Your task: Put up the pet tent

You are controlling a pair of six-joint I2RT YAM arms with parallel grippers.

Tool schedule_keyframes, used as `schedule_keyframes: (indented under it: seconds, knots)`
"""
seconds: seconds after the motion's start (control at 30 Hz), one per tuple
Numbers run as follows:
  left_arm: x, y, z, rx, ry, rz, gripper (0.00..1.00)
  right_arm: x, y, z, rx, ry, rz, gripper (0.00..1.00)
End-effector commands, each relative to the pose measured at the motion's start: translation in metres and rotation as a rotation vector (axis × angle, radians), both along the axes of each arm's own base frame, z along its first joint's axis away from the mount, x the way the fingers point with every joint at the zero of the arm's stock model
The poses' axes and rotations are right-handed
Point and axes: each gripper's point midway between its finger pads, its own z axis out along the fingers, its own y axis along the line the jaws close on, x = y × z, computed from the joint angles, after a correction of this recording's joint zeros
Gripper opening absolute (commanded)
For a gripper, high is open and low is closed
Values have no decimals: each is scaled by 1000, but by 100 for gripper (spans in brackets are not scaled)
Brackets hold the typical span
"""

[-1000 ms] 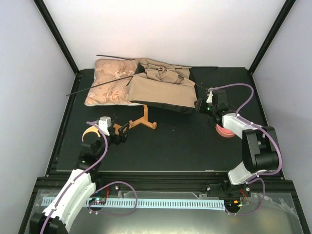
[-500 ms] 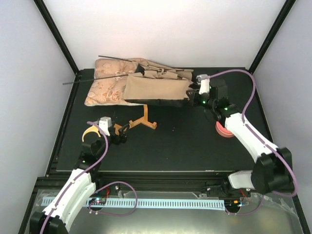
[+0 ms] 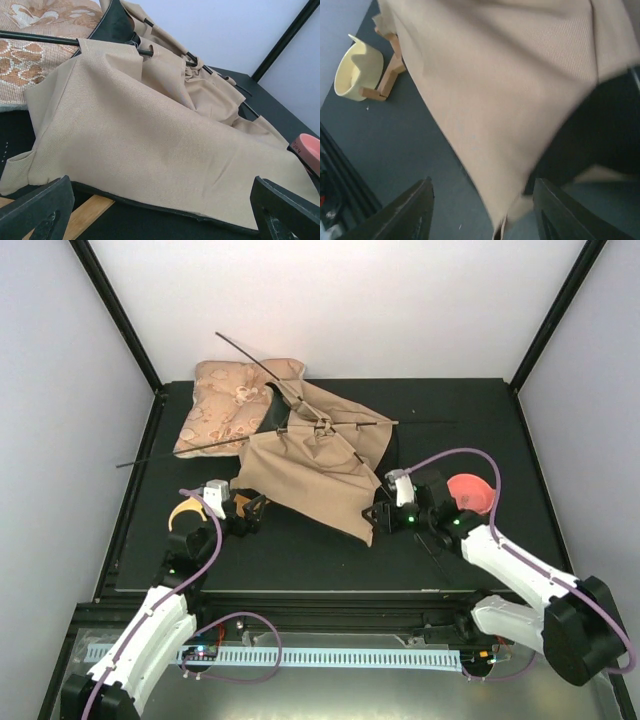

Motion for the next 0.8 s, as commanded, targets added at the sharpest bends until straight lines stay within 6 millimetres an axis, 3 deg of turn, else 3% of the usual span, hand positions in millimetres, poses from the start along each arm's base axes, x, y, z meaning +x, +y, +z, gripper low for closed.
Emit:
schedule_keyframes:
  seconds: [0.0, 0.07, 0.17, 0.33, 0.57, 0.77]
  knots:
    - [-1, -3, 4, -1, -16, -13, 99, -19, -4, 27, 53, -34, 14, 61]
    - [1, -1, 3, 3, -12, -1, 99, -20, -14, 41, 23, -73, -9, 65]
    - [2, 0, 2, 6, -5, 7, 99, -5, -47, 46, -132, -92, -175, 76]
    - [3, 0, -1, 11, 11, 9, 99, 4, -95, 31, -329, -27, -408, 86]
    - [4, -2, -2, 9, 22, -1, 99, -4, -102, -16, -309, 58, -484, 79]
    - [7, -4, -5, 13, 39, -8, 99, -2, -118, -48, -419, 102, -550, 70]
